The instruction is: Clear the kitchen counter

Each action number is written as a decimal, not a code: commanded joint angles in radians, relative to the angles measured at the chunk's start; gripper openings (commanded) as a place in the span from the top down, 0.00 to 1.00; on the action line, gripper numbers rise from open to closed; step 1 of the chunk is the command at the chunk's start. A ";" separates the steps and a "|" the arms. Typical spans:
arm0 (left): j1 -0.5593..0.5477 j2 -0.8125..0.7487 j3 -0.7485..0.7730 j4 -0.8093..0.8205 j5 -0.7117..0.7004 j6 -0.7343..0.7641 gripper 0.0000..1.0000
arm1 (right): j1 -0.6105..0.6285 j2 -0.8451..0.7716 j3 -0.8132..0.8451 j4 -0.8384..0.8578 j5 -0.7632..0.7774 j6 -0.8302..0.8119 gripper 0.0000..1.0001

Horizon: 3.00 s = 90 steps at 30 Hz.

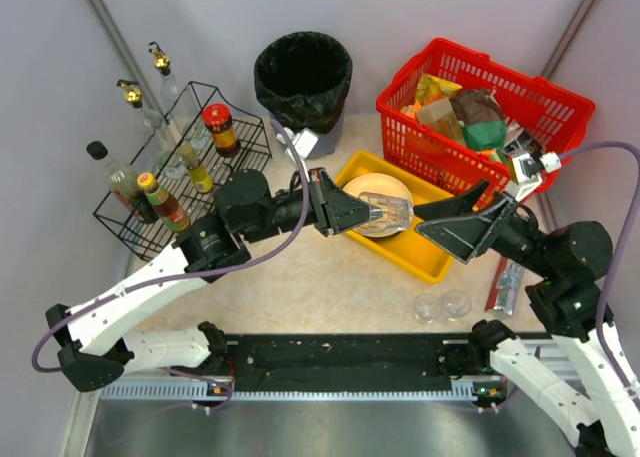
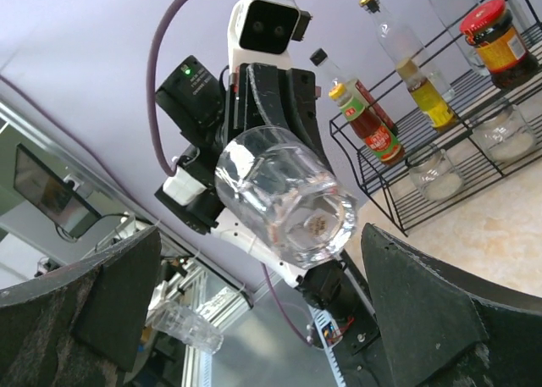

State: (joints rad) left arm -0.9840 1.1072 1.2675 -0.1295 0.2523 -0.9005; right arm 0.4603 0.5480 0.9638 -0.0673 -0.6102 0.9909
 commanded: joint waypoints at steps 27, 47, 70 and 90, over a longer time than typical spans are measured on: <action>0.005 0.025 -0.016 0.108 0.048 -0.003 1.00 | -0.002 0.170 -0.071 0.242 -0.172 0.163 0.19; 0.122 -0.018 -0.088 0.163 0.117 -0.015 0.64 | -0.003 0.202 -0.048 0.172 -0.134 0.123 0.92; 0.363 -0.329 -0.387 -0.306 -0.357 0.334 0.02 | -0.040 0.653 0.188 -0.631 0.883 -0.613 1.00; 0.375 -0.267 -0.465 -0.211 -0.346 0.338 0.02 | -0.178 1.101 0.334 -0.609 0.900 -0.712 0.95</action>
State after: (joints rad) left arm -0.6193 0.8463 0.8196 -0.4118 -0.1192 -0.5404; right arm 0.3168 1.5951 1.2655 -0.6945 0.3347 0.3031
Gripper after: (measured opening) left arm 0.977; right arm 0.491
